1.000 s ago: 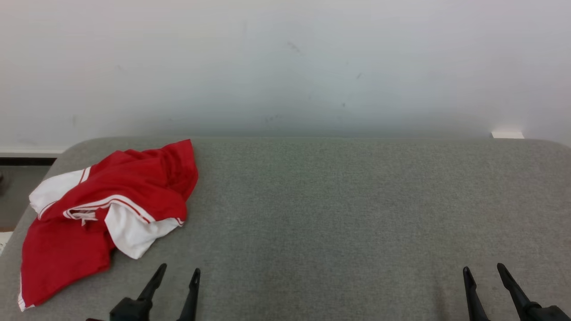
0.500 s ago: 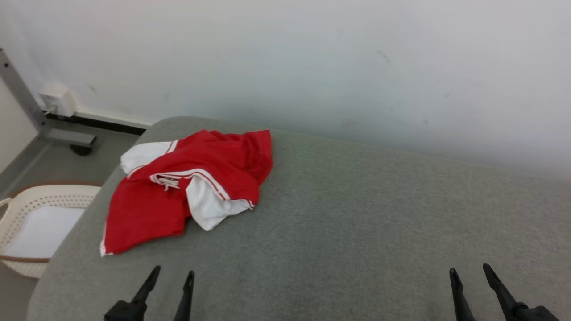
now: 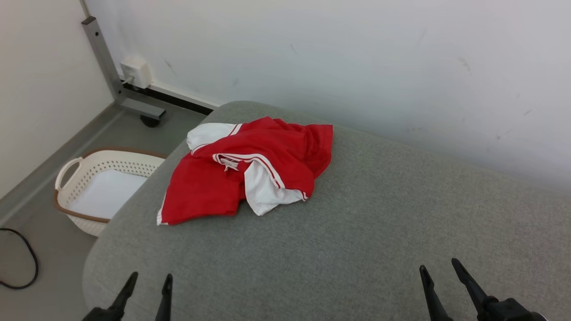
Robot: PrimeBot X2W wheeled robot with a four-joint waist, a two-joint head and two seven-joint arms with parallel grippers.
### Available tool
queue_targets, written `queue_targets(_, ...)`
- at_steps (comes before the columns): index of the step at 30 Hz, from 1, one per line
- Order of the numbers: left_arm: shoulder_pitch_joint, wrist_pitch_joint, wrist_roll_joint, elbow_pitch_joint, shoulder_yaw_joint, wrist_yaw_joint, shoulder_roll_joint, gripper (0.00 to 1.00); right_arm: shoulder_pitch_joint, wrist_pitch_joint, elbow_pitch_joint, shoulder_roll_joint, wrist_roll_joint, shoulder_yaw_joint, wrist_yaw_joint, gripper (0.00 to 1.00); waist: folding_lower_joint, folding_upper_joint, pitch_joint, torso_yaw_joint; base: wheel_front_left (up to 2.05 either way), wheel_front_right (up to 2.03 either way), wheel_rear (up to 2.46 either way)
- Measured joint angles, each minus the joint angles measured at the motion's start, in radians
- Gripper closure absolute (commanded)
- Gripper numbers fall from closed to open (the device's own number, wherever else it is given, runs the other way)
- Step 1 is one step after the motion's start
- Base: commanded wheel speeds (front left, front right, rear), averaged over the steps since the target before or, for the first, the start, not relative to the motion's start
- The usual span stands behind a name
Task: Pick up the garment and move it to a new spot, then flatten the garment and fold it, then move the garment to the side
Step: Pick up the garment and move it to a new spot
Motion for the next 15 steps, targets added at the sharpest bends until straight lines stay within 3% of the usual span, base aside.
queue_targets(7,-0.133,0.000,-0.043,0.013,-0.015,-0.043,0.045,0.00,-0.029,0.000,-0.001,-0.032,0.002,0.023,0.000,0.00,-0.0001,0.0000,0.047,-0.034,0.00,0.00,0.00)
queue_targets(15,-0.459,0.002,-0.173,0.095,-0.126,-0.052,0.216,0.00,-0.170,0.000,-0.007,-0.117,-0.023,0.074,0.000,0.00,0.0001,0.0000,0.210,-0.095,0.00,0.00,0.00)
